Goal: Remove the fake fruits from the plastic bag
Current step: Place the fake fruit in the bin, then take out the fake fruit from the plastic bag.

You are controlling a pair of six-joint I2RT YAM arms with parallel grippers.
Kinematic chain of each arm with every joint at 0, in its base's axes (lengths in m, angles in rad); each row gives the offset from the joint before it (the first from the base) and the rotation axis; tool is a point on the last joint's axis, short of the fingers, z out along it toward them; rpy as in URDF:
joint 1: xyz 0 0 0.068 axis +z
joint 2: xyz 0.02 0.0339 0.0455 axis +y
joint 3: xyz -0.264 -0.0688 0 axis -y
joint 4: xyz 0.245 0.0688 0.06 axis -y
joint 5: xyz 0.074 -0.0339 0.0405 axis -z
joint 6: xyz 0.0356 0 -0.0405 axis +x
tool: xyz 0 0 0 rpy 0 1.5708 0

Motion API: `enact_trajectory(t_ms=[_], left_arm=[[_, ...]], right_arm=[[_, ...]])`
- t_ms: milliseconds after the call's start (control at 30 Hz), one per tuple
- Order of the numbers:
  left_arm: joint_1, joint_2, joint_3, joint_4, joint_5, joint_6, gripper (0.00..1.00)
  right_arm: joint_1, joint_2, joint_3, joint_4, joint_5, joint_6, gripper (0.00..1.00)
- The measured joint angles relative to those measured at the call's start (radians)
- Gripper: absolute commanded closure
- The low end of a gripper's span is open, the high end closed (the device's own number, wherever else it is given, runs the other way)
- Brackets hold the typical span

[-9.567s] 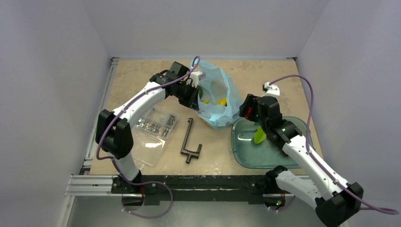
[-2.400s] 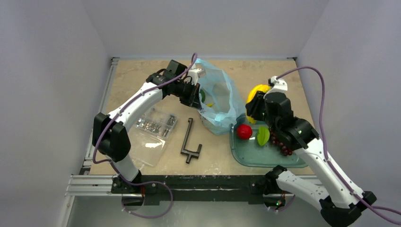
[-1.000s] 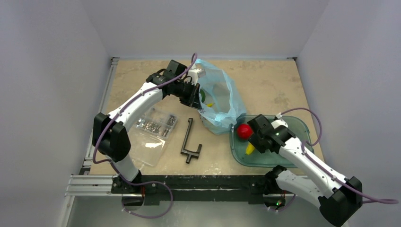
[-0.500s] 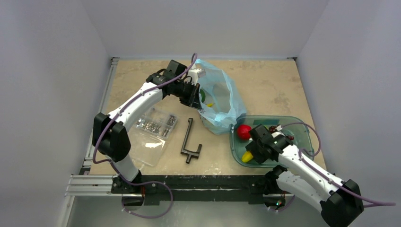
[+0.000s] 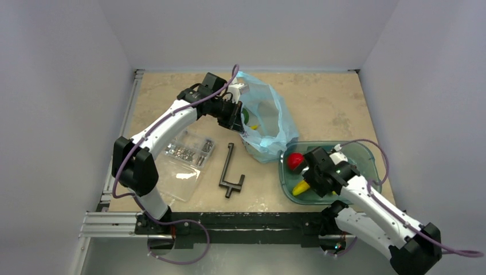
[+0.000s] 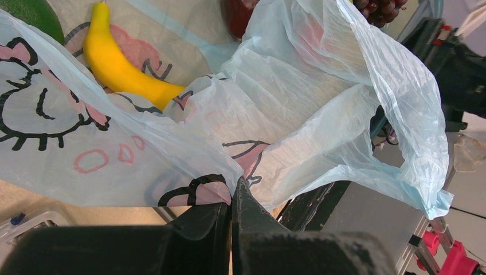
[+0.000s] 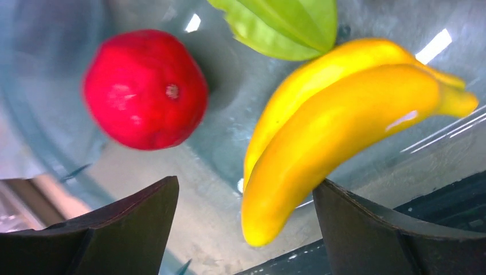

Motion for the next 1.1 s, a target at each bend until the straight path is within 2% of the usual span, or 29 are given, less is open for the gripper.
enact_trajectory(t_ms=[133,267,500,600,767,967,1100], left_arm=[[0.0,0.0,0.0,0.0,0.0,0.0,1.0],[0.0,0.0,0.0,0.0,0.0,0.0,1.0],[0.0,0.0,0.0,0.0,0.0,0.0,1.0],[0.0,0.0,0.0,0.0,0.0,0.0,1.0],[0.0,0.0,0.0,-0.001,-0.001,0.0,1.0],[0.0,0.0,0.0,-0.002,-0.001,0.0,1.0],[0.0,0.0,0.0,-0.007,-0.001,0.0,1.0]], right_arm=[[0.0,-0.047,0.098,-0.036,0.056,-0.089,0.11],[0.0,-0.042,0.202,0.004,0.055,-0.284,0.1],[-0.001,0.061,0.386,0.231,-0.15,-0.676,0.1],[-0.001,0.142,0.461,0.33,-0.267,-0.791,0.15],[0.0,0.26,0.56,0.423,-0.389,-0.896,0.2],[-0.001,0.408,0.66,0.499,-0.434,-0.926,0.38],[-0.001,0.528,0.701,0.512,-0.425,-0.934,0.36]])
